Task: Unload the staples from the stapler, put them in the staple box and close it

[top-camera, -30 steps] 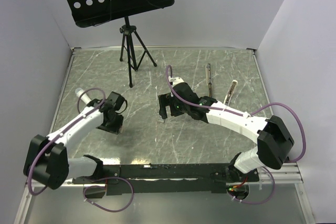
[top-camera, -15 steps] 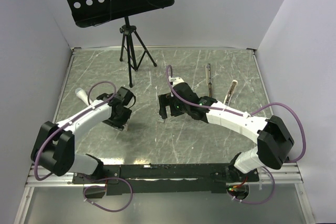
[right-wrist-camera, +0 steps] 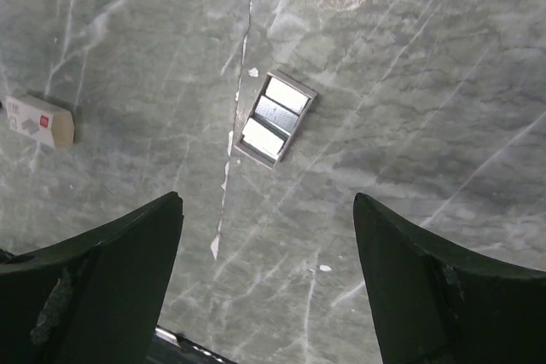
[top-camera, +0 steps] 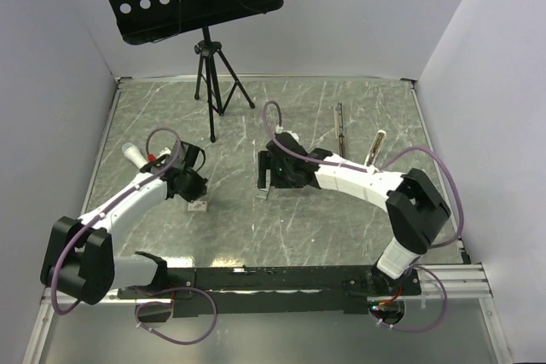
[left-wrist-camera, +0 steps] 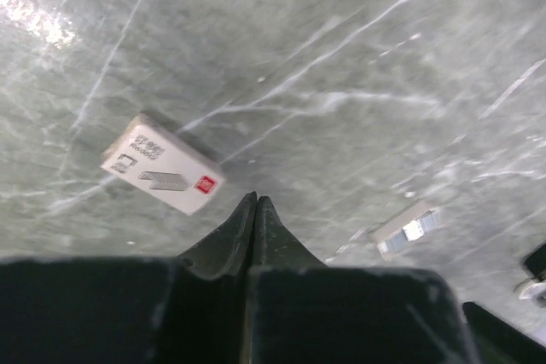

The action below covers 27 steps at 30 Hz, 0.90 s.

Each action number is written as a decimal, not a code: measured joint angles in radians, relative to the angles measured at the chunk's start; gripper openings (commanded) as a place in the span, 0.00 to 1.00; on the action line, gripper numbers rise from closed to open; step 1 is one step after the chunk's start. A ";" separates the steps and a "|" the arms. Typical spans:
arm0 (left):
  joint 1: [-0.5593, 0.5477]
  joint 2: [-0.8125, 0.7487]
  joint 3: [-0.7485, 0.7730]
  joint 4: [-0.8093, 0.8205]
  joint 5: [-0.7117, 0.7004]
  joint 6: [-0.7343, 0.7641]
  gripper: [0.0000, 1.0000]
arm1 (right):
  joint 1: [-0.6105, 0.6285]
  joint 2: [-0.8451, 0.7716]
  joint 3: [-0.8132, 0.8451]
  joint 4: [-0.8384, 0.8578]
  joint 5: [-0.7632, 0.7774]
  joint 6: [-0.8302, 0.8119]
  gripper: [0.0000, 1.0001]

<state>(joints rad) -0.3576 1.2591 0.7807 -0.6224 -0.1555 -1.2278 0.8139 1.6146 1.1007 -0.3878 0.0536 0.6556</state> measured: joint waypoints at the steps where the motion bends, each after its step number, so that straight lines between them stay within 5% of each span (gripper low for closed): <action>1: 0.000 0.000 -0.013 0.005 0.006 0.014 0.01 | 0.001 0.022 0.021 -0.018 0.009 0.020 0.89; 8: 0.001 0.006 -0.070 0.032 0.011 0.043 0.01 | 0.025 0.170 0.175 -0.133 0.074 0.135 0.88; 27: 0.003 0.024 -0.073 -0.005 -0.003 0.062 0.03 | 0.044 0.241 0.234 -0.222 0.123 0.215 0.86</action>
<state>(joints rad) -0.3550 1.2831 0.7078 -0.6277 -0.1581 -1.1656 0.8577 1.8557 1.3350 -0.6102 0.1768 0.8703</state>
